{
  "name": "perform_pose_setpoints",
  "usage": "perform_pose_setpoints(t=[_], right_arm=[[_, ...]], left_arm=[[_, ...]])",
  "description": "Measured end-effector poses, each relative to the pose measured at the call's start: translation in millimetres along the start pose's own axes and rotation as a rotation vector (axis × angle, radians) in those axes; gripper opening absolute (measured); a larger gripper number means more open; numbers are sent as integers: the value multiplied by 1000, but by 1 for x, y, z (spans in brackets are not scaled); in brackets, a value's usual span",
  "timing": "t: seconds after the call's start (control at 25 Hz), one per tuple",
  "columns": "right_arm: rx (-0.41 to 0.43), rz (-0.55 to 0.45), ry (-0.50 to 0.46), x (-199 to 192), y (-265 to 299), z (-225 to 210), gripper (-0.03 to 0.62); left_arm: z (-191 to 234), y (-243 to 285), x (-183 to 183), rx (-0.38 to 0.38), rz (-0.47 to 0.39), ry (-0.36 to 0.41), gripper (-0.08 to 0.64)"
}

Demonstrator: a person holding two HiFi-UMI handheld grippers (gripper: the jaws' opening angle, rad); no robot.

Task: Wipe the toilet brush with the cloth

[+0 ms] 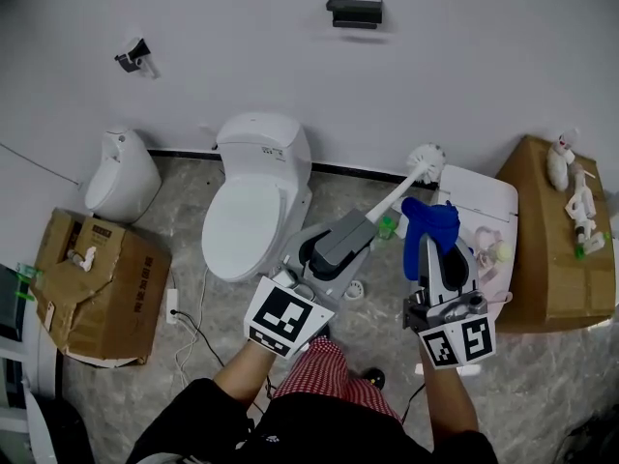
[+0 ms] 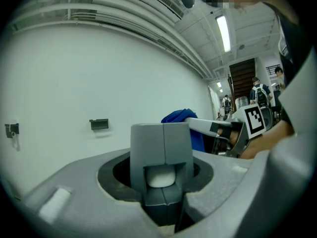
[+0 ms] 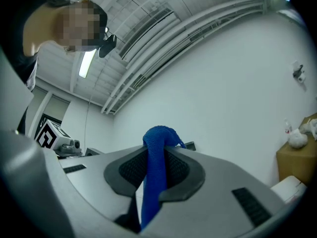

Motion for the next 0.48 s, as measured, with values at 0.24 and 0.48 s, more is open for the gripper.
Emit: perform_pose_setpoints(t=[0.24,0.48], right_arm=[[35,-47,6,22,-2,7,66],[80,-74,-23,44,-5,16,66]], left_arm=[[-15,-7,23,4,-27,57,175],[-30,-11,35,-1,-44,60,175]])
Point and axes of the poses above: the fingertips, and each gripper's own axes: y forward along the fingers, z to its left, x out of its top, the point moved 3 cm from there along -y, backward along the fingers, and after that the axes turned 2 degrees about -z, right-handed, at the moved point
